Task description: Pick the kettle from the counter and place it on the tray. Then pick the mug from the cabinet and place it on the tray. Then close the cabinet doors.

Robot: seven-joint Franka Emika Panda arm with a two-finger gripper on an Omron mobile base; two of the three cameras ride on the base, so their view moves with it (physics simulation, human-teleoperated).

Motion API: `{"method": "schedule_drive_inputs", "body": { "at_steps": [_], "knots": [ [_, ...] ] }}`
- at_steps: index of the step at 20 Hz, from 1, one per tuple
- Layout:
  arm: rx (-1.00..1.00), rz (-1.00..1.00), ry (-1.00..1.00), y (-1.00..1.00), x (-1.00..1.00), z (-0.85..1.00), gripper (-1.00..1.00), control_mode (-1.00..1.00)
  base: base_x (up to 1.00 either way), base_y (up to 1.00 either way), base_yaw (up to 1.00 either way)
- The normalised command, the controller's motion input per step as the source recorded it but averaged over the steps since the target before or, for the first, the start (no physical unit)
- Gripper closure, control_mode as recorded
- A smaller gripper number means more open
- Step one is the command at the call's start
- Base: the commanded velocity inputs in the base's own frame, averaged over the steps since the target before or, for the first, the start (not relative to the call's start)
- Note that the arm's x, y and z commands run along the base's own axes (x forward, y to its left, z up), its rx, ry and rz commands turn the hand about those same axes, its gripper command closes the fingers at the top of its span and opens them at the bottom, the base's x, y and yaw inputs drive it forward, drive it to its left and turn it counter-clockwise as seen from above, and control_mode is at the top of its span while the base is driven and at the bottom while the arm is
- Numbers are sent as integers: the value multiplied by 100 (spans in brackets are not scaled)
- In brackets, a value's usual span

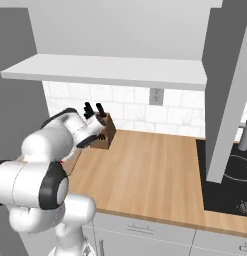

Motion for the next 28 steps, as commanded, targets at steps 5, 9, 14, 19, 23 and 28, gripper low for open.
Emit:
{"method": "schedule_drive_inputs", "body": {
  "at_steps": [5, 9, 14, 19, 23, 28],
  "knots": [
    [23, -44, 2, 0, -50, 52, -100, -100, 0, 0, 0],
    [17, -57, 0, 0, -58, 43, -100, -100, 0, 0, 0],
    [19, -59, 2, 0, -51, 44, -100, -100, 0, 0, 0],
    [23, -35, 20, -3, -34, 57, -100, -100, 0, 0, 0],
    [29, -27, 22, -2, -48, 47, -100, -100, 0, 0, 0],
    [28, -29, 14, 0, -52, 25, -100, -100, 0, 0, 0]
  ]
}}
